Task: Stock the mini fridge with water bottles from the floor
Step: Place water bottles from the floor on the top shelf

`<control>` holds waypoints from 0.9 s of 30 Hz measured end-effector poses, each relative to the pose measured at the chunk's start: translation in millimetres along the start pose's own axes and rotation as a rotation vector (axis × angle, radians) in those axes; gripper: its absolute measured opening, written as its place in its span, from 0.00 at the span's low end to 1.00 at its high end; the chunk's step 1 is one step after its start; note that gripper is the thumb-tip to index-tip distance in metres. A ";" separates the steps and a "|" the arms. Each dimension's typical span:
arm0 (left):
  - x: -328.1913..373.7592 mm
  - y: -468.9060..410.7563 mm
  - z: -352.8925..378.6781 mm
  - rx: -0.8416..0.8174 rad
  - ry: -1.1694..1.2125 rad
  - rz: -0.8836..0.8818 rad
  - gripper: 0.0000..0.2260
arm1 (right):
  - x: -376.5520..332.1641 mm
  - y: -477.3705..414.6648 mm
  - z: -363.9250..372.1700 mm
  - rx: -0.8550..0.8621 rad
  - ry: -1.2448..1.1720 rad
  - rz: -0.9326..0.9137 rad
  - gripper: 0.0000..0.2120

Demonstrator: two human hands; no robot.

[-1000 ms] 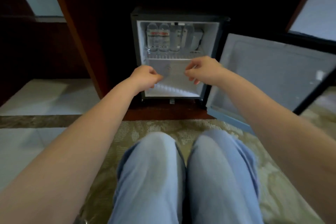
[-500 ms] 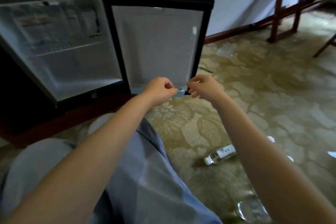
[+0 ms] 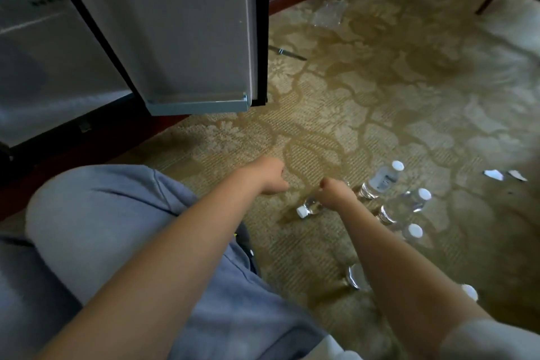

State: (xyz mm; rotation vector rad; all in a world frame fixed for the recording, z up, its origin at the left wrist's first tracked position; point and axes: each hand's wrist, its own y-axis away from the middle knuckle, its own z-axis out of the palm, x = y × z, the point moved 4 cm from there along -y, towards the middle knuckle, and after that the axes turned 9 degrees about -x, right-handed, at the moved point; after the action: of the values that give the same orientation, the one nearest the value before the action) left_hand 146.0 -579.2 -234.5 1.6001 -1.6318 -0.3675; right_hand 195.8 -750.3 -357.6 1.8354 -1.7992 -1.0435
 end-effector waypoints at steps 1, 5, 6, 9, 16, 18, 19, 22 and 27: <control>-2.7 -5.0 4.5 -0.028 -0.046 -0.020 0.16 | 7.4 -8.9 9.7 -0.041 0.060 0.012 0.21; -10.4 -26.5 15.2 -0.109 -0.119 -0.048 0.19 | 24.1 -38.3 39.2 -0.124 0.221 -0.018 0.28; -11.2 -32.2 15.7 -0.121 -0.134 -0.052 0.19 | 28.0 -45.6 45.2 -0.143 0.233 -0.018 0.30; -11.9 -49.1 13.5 -0.135 -0.165 -0.065 0.19 | 40.5 -65.4 56.5 -0.180 0.267 -0.001 0.34; -10.3 -81.5 14.1 -0.148 -0.149 -0.072 0.19 | 43.6 -98.6 53.4 -0.029 0.528 -0.108 0.38; -13.4 -89.0 16.1 -0.164 -0.131 -0.078 0.19 | 34.7 -114.2 51.2 -0.007 0.609 -0.126 0.36; -15.8 -91.0 17.3 -0.170 -0.120 -0.082 0.19 | 28.7 -120.4 50.1 0.001 0.645 -0.131 0.35; -25.4 -97.6 20.8 -0.171 -0.064 -0.098 0.19 | 13.3 -137.9 47.5 0.017 0.693 -0.151 0.33; -46.2 -102.3 18.4 -0.121 0.090 -0.139 0.18 | 11.4 -144.7 43.9 0.053 0.671 -0.187 0.30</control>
State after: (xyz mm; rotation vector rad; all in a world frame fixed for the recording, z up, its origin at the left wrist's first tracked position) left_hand 199.0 -557.9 -332.9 1.6190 -1.4087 -0.4512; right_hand 263.8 -733.7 -492.0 2.0808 -1.2793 -0.3500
